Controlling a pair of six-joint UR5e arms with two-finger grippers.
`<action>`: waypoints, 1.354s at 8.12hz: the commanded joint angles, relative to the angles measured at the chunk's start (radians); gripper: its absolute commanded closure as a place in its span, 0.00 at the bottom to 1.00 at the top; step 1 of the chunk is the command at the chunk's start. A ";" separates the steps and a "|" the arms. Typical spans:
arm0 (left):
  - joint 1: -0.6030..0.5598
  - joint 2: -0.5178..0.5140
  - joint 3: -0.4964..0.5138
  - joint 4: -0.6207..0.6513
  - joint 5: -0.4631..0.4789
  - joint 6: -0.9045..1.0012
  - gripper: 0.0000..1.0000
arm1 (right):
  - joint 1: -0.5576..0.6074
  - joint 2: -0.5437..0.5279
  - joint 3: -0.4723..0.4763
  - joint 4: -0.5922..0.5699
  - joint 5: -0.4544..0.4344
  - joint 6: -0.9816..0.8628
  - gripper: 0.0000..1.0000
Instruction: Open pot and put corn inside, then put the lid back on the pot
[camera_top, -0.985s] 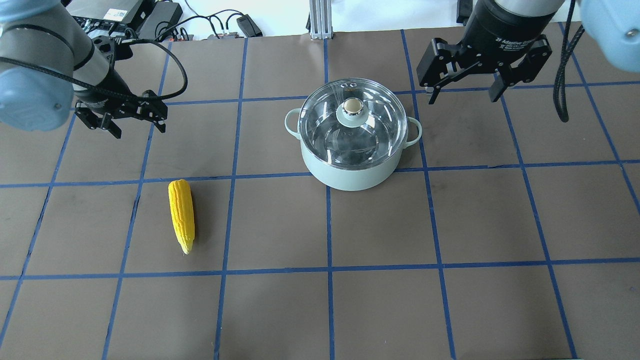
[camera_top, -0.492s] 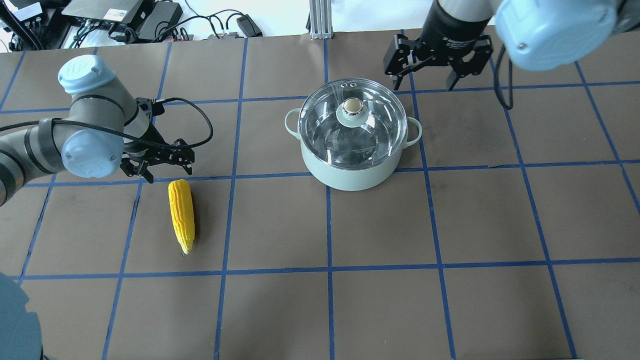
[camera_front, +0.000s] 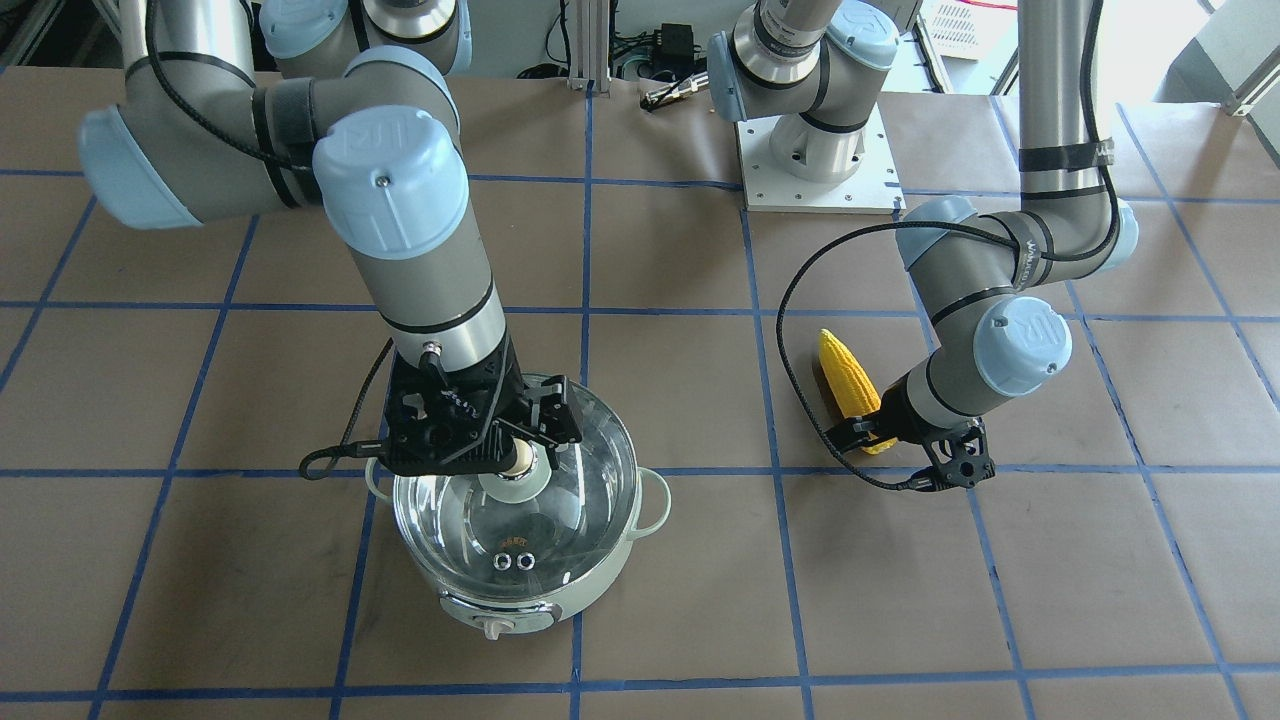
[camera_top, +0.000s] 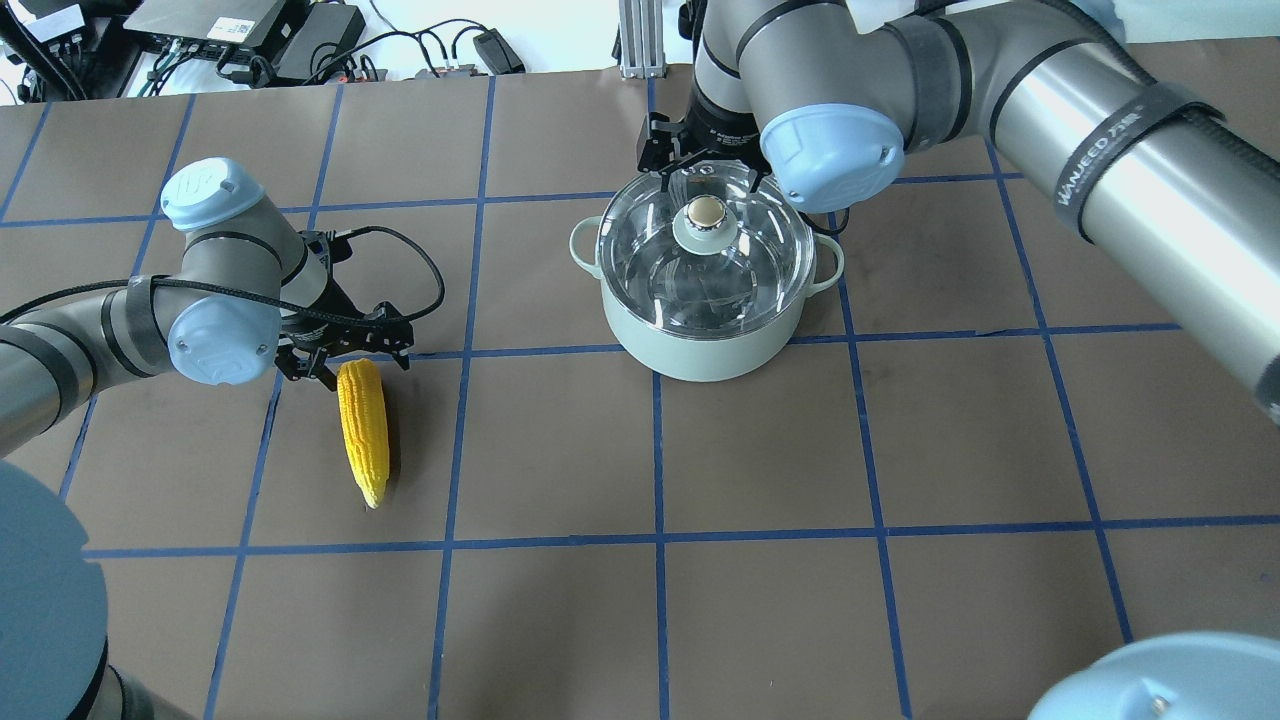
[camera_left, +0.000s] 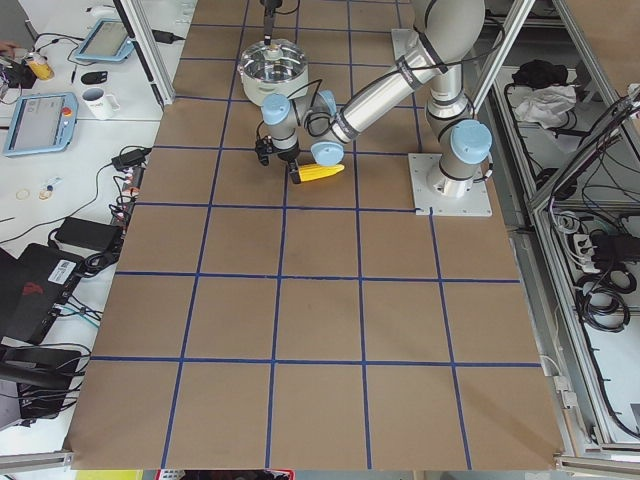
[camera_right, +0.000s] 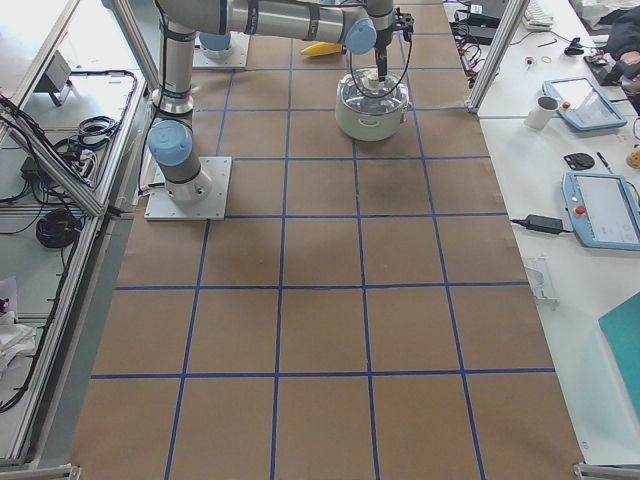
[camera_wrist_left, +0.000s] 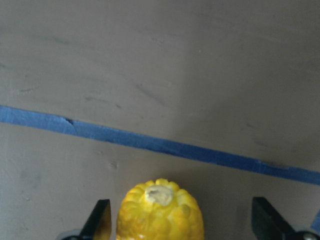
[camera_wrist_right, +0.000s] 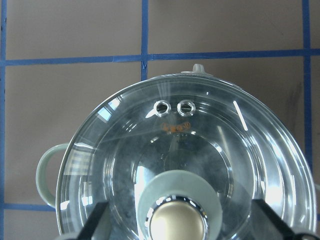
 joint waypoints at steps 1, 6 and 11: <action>0.000 0.020 -0.034 0.002 0.002 -0.014 0.00 | 0.010 0.052 0.012 -0.081 -0.022 -0.006 0.02; -0.002 0.046 -0.037 -0.031 0.003 -0.059 0.34 | 0.010 0.046 0.021 -0.071 -0.024 0.009 0.54; -0.014 0.063 -0.036 -0.056 0.058 -0.059 1.00 | 0.010 0.047 0.015 -0.065 -0.021 0.006 0.33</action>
